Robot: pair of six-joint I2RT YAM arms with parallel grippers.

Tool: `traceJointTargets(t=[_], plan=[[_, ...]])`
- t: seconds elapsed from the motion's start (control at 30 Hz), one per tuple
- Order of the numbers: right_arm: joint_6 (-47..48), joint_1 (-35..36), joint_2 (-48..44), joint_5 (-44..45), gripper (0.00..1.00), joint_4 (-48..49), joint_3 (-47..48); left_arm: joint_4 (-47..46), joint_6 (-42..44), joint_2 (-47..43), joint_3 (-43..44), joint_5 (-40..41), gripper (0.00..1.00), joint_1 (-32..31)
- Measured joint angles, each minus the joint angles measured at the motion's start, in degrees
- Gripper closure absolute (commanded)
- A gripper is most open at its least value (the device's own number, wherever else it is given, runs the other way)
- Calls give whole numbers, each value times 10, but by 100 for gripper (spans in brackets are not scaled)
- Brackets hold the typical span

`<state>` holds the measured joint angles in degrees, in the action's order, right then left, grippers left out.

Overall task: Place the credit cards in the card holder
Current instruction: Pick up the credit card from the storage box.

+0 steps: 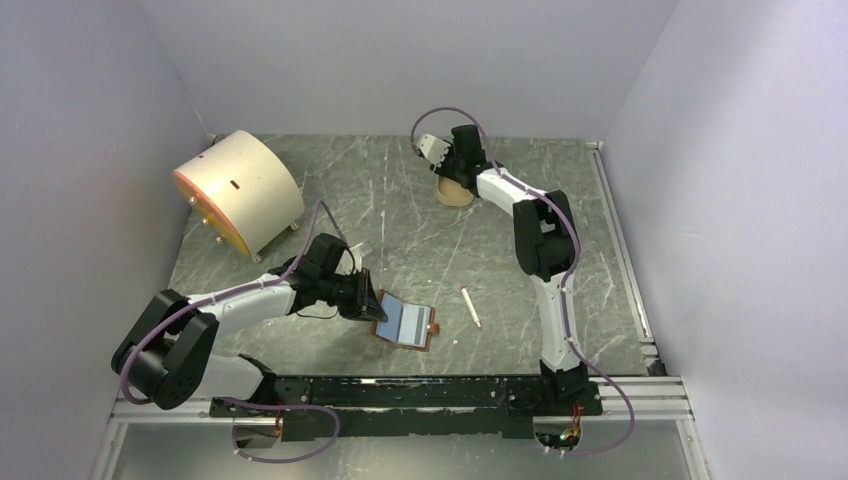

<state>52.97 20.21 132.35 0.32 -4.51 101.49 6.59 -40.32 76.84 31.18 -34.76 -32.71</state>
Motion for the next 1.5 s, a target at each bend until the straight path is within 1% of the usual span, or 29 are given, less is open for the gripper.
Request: traceJointTargets(t=[0.37,0.7,0.9,1.13,1.27,1.37,1.4,1.47,1.5], plan=[[2,-3,-9,-10,64,-6,0,-9,-1,0,0,0,82,0],[7,-5,-15,-10,63,-12,0,-11,-2,0,0,-1,82,0],[11,-6,-15,-10,64,-16,0,-12,-2,0,-2,-1,83,0],[13,-9,-21,-10,73,-30,0,-12,-2,0,-2,-2,83,0],[13,-11,-26,-13,83,-35,0,-12,-2,0,-2,-3,82,0],[13,-12,-29,-17,84,-40,0,-12,-2,0,-2,-4,83,0],[13,-12,-30,-17,88,-41,0,-12,-2,0,-2,-4,83,0],[12,-12,-30,-20,98,-43,0,-12,-3,0,-2,-4,83,0],[13,-12,-31,-23,100,-45,0,-13,-4,0,-2,-4,83,0]])
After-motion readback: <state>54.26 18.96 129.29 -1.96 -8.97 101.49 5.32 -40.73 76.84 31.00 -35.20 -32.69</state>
